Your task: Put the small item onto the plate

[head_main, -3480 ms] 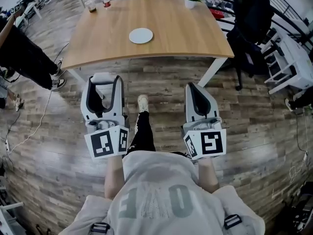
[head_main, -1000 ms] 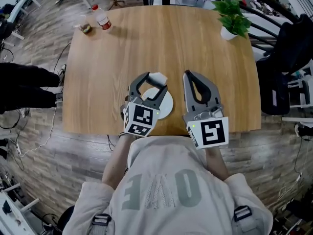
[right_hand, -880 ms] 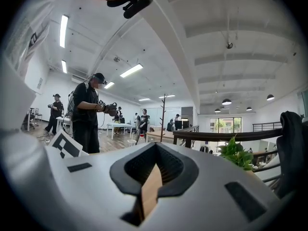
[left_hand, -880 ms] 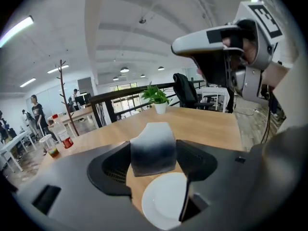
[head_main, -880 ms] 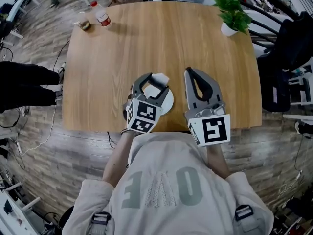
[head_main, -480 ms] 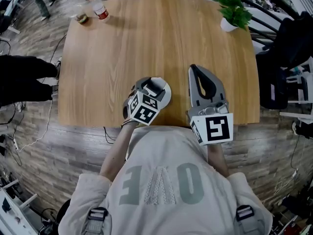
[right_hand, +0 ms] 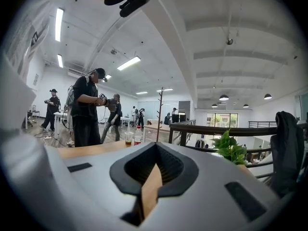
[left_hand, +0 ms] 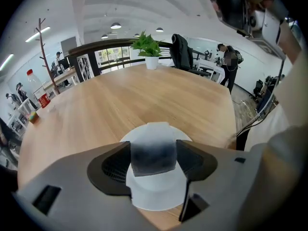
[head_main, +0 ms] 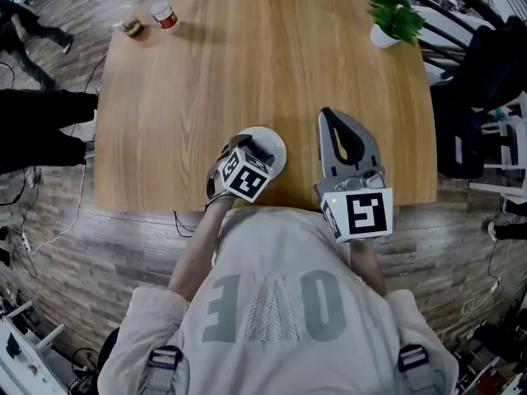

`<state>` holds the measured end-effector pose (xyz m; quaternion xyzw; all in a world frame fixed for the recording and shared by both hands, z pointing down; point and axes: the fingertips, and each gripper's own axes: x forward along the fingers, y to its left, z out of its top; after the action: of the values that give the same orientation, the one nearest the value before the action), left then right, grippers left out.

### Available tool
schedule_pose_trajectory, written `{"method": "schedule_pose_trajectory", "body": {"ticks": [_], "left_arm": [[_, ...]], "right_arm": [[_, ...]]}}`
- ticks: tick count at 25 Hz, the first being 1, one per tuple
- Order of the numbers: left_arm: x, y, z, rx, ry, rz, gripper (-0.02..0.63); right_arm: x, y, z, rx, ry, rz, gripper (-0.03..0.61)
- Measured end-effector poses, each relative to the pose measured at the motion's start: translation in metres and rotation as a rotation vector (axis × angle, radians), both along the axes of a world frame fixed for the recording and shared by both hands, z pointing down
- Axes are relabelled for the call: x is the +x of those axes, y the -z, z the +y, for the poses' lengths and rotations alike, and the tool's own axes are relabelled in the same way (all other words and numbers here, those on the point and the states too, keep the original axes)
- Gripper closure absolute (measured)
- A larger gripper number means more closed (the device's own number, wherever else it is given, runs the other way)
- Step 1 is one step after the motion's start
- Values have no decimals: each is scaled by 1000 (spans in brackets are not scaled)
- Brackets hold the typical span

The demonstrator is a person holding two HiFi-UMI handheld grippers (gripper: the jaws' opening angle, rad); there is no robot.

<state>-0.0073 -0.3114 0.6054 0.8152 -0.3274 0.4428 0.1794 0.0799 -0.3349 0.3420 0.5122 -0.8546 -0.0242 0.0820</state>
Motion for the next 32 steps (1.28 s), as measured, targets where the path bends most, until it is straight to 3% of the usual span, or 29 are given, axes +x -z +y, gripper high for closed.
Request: {"method": "schedule_pose_trajectory", "body": {"ticks": [8,17,22,25,28,32], "left_arm": [[-1,-14,-1,-35,-10,-21,313],[1,-8,-3,15,-29,-32,322],[3,18,-9,57,-6,33,322],[0,56,-28,137,47,117,322],[-10,110,-57,272,151,246,346],[-35,201,-82,558,278,388,547]], "right_arm": [[-4,-10,-1,-29,-1,-3,561],[-2,-14,0,-53,-19,-15,561],[-5,-13,1,-51,-11,-4,561],[-9,-9,0,-35,2,0,561],[-12,-3,-3,-16,11,1,561],[-18,6,-8,9,17,-5,561]]}}
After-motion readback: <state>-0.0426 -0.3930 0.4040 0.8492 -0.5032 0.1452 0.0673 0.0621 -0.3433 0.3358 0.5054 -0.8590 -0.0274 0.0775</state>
